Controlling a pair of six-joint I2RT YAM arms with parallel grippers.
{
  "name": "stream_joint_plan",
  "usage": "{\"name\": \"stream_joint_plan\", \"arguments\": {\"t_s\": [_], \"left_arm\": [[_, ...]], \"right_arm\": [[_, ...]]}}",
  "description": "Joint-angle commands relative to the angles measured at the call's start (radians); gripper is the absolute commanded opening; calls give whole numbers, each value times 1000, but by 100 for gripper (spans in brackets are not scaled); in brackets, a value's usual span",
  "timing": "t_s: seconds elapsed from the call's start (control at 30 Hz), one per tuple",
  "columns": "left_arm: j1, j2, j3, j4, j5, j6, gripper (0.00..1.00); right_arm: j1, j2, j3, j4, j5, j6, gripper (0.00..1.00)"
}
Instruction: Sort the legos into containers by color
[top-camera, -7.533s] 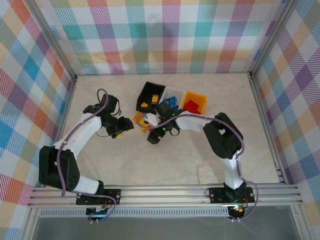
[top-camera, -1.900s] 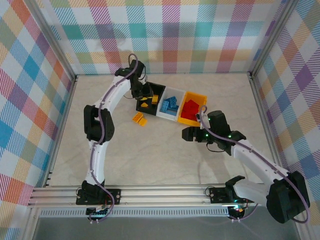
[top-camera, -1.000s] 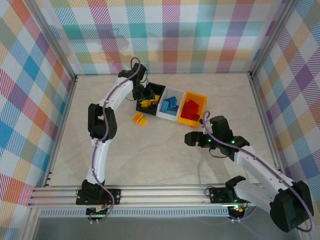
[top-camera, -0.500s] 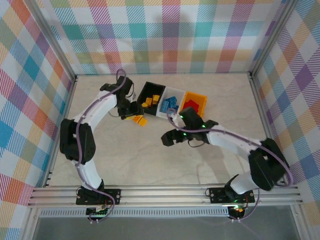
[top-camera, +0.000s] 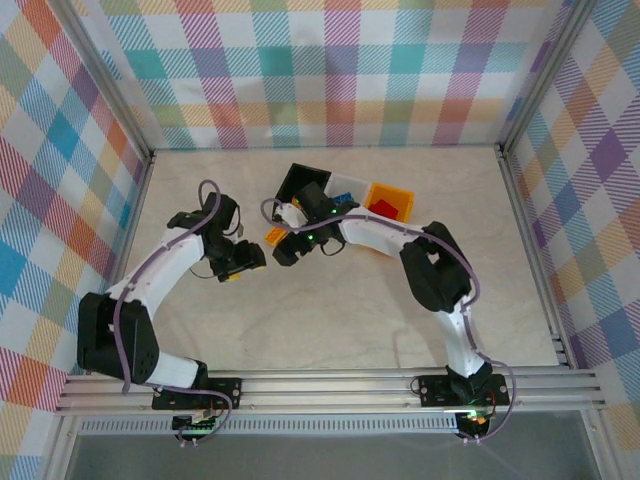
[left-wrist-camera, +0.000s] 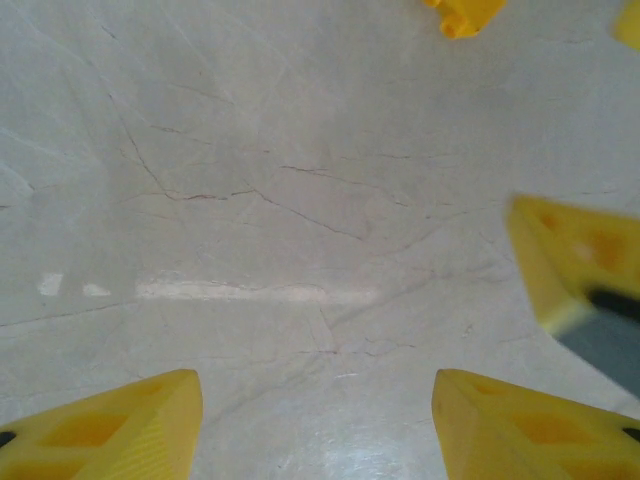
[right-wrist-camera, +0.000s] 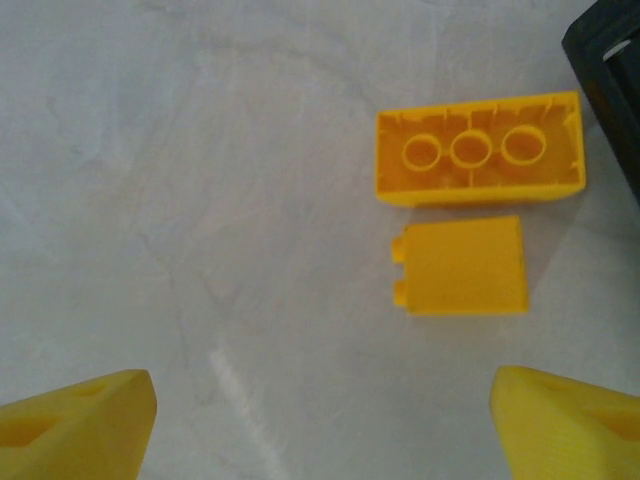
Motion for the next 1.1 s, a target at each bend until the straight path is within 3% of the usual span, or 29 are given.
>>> {"name": "stream_joint_plan", "arguments": {"t_s": [0.0,0.17,0.3,0.57,0.77,1.07], "left_arm": [[13,-49,-23,-55,-16,13,64],[18,-72,-34,-78,-15,22,64],[20,-81,-39,-88,-10,28,64],[24,-98,-45,-107,-12,44,64],[27,-96,-48,-107,-5,46,64],[29,-87,-59,-95,1,38,65]], "right_arm": [[6,56,87,-90,39,-59,88],[6,120,152,-127,101,-75,90],[14,156,184,-135,147,-91,99],[34,233,256,-169,187,-111,99],[67,285,309,-230,255,-175,90],[82,294,297,-239,317,-214,65]]}}
